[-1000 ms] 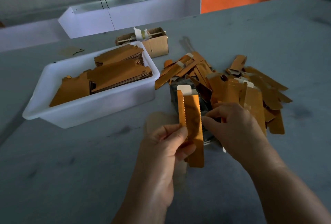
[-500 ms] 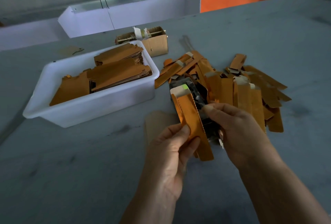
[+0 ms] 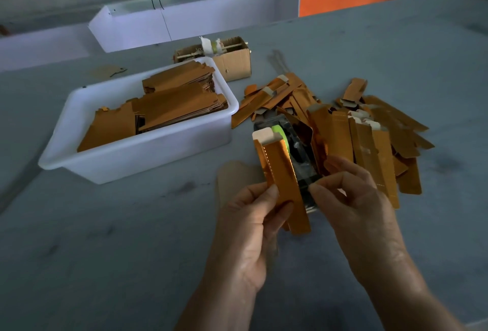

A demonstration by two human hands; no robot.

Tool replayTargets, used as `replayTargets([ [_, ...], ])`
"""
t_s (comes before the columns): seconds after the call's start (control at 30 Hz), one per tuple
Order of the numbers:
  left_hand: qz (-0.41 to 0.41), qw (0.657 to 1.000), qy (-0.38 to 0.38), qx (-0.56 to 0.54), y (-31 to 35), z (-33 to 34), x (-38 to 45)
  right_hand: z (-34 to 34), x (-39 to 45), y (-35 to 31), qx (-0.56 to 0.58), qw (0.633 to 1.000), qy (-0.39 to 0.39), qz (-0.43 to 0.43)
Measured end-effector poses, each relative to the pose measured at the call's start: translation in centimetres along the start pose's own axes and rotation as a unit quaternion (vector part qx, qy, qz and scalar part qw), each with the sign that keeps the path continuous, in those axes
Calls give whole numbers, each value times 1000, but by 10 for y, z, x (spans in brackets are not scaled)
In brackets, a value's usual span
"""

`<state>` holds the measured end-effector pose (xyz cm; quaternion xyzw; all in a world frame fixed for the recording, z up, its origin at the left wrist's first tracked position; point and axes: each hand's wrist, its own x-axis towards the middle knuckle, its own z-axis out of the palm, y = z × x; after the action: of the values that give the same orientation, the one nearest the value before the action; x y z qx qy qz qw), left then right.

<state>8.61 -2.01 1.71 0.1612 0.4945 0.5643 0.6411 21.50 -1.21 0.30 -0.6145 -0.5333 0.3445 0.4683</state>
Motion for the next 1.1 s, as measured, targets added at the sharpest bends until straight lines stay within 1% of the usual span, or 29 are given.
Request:
replayTargets([
  [0.1, 0, 1000, -7, 5, 2, -3, -1, 2, -3, 1, -24, 1000, 7, -15],
  [0.17, 14, 999, -9, 32, 4, -5, -3, 4, -4, 2, -31, 999, 9, -22],
  [0.27, 70, 992, -6, 107, 7, -3, -7, 5, -4, 4, -32, 999, 13, -24],
  [0.33, 114, 982, -19, 150, 9, 0, -10, 6, -3, 5, -31, 999, 14, -31],
  [0.4, 141, 973, -40, 181, 10, 4, -13, 7, -4, 5, -25, 999, 17, -38],
  [0.53, 121, 960, -80, 238, 10, 10, -15, 9, -6, 4, -24, 998, 27, -44],
  [0.7, 119, 949, -68, 283, 10, 11, -14, 10, -6, 7, -42, 997, 29, -63],
  [0.8, 116, 947, -58, 294, 12, 12, -13, 7, -2, 5, -116, 988, 29, -98],
  [0.87, 113, 949, -50, 292, 13, 12, -12, 5, 0, 5, -156, 982, 24, -100],
  [0.93, 107, 950, -46, 288, 14, 13, -12, 1, 0, 5, -144, 985, 37, -91],
  [1.0, 101, 950, -49, 292, 16, 13, -12, -8, 0, 1, -100, 990, 53, -82],
  [1.07, 95, 950, -56, 292, 16, 12, -13, -20, 0, -5, -45, 995, 47, -69],
  [1.1, 91, 951, -58, 289, 16, 11, -14, -26, 0, -10, -1, 998, 28, -58],
])
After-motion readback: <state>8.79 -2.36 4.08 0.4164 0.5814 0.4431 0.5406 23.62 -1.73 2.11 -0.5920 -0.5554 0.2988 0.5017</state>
